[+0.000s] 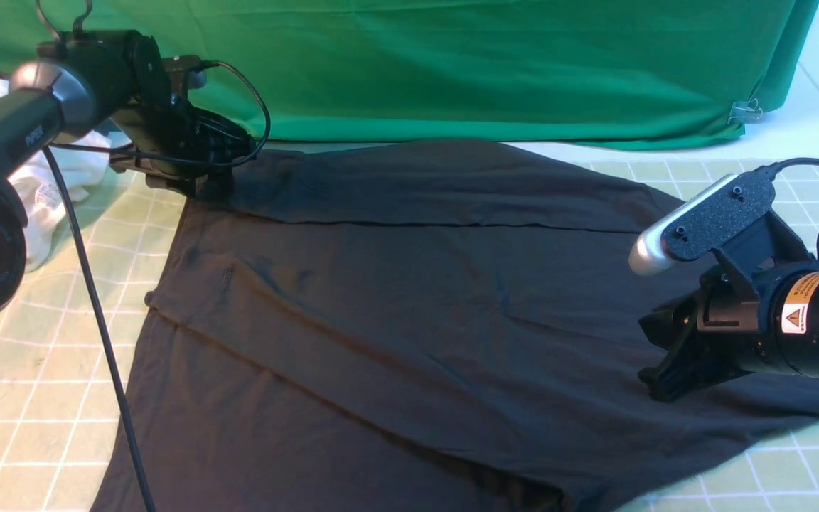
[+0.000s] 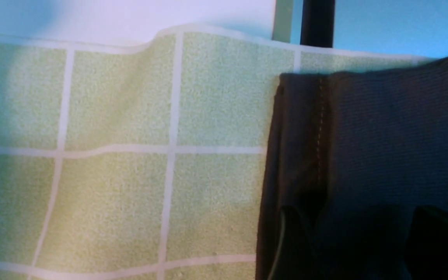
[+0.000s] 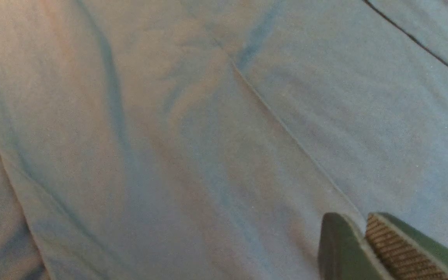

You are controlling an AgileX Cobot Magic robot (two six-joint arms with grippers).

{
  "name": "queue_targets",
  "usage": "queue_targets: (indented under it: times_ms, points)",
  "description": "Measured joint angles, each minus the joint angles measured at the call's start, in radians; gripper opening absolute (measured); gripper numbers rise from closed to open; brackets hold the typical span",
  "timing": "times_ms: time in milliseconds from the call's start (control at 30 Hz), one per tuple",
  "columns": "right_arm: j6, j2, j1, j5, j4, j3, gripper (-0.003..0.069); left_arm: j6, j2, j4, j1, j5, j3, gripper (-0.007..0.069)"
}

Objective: Fold a long-sleeved shirt over a green coffee tablecloth.
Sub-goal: 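Grab the top left corner of the dark shirt with the left gripper, then fold the left side of the dark shirt inward over its body with the left gripper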

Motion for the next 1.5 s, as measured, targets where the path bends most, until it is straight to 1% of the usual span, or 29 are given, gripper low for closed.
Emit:
queue_targets:
  times_ms: [67,133,233,267,367,433,600,700,833,867,967,1067,1367,1500]
  points:
    - [0.0,0.0,0.0,0.0,0.0,0.0,0.0138,0.001,0.009,0.0,0.0,0.008,0.0,0.0325]
    - [0.0,0.0,0.0,0.0,0.0,0.0,0.0138,0.001,0.01,0.002,0.0,0.009,-0.003,0.0283]
    - [0.0,0.0,0.0,0.0,0.0,0.0,0.0139,0.001,0.01,0.002,0.001,0.009,-0.005,0.0181]
    - [0.0,0.0,0.0,0.0,0.0,0.0,0.0141,0.001,0.008,0.003,0.001,0.009,-0.005,0.013]
    - [0.0,0.001,0.0,0.0,0.0,0.0,0.0143,0.004,-0.007,-0.001,0.002,0.006,-0.005,0.0015]
    - [0.0,0.002,0.0,0.0,0.0,0.0,0.0144,0.004,-0.019,-0.008,0.002,0.006,-0.007,-0.0016]
    - [0.001,0.002,0.0,0.0,0.0,0.0,0.0144,0.022,-0.058,-0.05,0.001,0.008,-0.02,-0.0025]
    - [0.001,0.003,0.0,0.0,0.0,0.0,0.0144,0.029,-0.079,-0.061,-0.001,0.046,-0.039,-0.0025]
    - [0.001,0.003,0.0,0.0,0.0,0.0,0.0144,0.053,-0.122,-0.067,-0.002,0.176,-0.078,-0.0025]
    - [0.001,0.003,0.0,0.0,0.0,0.0,0.0144,0.053,-0.125,-0.067,-0.002,0.184,-0.08,-0.0025]
    - [0.001,0.003,0.0,0.0,0.0,0.0,0.0146,0.088,-0.176,-0.067,-0.003,0.316,-0.129,-0.0025]
    - [0.0,0.003,0.0,0.008,0.0,0.0,0.0147,0.107,-0.225,-0.065,-0.003,0.381,-0.158,-0.0025]
    - [0.0,0.003,0.0,0.061,0.0,0.0,0.0147,0.112,-0.377,-0.045,-0.003,0.404,-0.16,-0.0025]
    - [0.0,0.003,0.0,0.087,0.0,0.0,0.0148,0.112,-0.464,-0.044,-0.003,0.402,-0.083,-0.0025]
